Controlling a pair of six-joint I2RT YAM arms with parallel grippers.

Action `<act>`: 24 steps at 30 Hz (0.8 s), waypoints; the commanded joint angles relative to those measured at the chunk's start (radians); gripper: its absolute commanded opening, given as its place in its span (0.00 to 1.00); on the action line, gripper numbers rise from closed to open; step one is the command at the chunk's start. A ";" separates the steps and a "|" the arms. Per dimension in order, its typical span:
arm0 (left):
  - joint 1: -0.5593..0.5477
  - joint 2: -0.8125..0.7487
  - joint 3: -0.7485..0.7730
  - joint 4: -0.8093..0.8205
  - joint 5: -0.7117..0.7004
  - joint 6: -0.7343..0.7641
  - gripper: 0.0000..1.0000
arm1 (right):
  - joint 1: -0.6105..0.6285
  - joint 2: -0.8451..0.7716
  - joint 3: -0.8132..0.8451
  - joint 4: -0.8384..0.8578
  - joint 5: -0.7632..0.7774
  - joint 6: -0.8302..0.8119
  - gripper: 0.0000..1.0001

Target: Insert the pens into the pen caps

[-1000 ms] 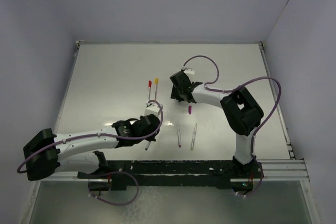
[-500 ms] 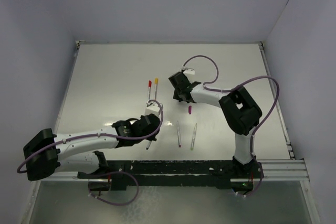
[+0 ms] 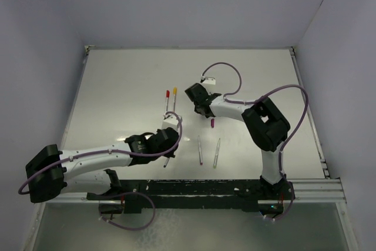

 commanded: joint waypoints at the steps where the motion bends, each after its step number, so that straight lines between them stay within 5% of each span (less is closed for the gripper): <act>1: -0.003 -0.036 -0.003 0.016 -0.028 -0.009 0.00 | 0.004 0.100 -0.048 -0.138 -0.081 -0.019 0.12; 3: -0.002 -0.043 -0.002 0.012 -0.032 -0.011 0.00 | 0.003 0.104 -0.043 -0.137 -0.095 -0.022 0.00; 12: -0.002 -0.044 0.009 0.011 -0.037 -0.001 0.00 | 0.003 0.027 -0.066 -0.092 -0.100 -0.056 0.00; 24: -0.002 0.015 0.111 0.073 -0.070 0.082 0.00 | 0.003 -0.401 -0.195 0.124 -0.111 -0.192 0.00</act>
